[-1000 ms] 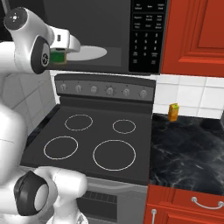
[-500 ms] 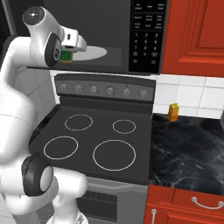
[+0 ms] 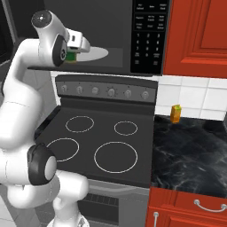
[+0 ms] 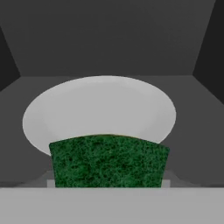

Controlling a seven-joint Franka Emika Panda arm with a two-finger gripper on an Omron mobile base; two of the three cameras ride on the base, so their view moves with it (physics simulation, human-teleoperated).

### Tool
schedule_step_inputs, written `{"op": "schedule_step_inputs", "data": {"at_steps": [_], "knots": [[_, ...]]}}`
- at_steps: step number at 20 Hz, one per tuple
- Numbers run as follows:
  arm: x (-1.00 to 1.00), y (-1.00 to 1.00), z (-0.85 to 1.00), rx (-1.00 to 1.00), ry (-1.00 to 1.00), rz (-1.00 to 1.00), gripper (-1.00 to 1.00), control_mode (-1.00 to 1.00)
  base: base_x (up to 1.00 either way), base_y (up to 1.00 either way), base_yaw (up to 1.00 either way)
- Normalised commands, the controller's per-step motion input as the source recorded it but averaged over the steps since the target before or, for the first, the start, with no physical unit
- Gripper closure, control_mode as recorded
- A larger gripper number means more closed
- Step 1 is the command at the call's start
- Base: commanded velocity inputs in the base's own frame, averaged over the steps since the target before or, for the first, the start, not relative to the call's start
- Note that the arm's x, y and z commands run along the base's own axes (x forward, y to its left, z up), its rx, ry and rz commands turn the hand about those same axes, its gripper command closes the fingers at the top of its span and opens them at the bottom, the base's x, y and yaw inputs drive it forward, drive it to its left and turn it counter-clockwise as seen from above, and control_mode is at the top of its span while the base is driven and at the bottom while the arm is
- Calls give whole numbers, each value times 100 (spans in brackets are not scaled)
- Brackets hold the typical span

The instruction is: Place the sponge inside the microwave to prepare for sanitizing.

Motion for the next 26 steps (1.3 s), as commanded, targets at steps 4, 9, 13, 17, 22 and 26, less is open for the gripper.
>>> {"op": "schedule_step_inputs", "data": {"at_steps": [4, 9, 13, 17, 22, 26], "knots": [[35, 3, 0, 1, 7, 0, 100, -100, 0, 0, 0], [16, 0, -8, 5, 2, 2, 100, -100, 0, 0, 0], [10, 0, -13, 3, 0, 2, 100, -100, 0, 0, 0], [11, 3, -7, 1, -1, 0, -100, -100, 0, 0, 0], [11, 1, 0, 0, -5, 0, -100, -100, 0, 0, 0], [28, 0, 0, 0, -7, 0, -100, -100, 0, 0, 0]]}}
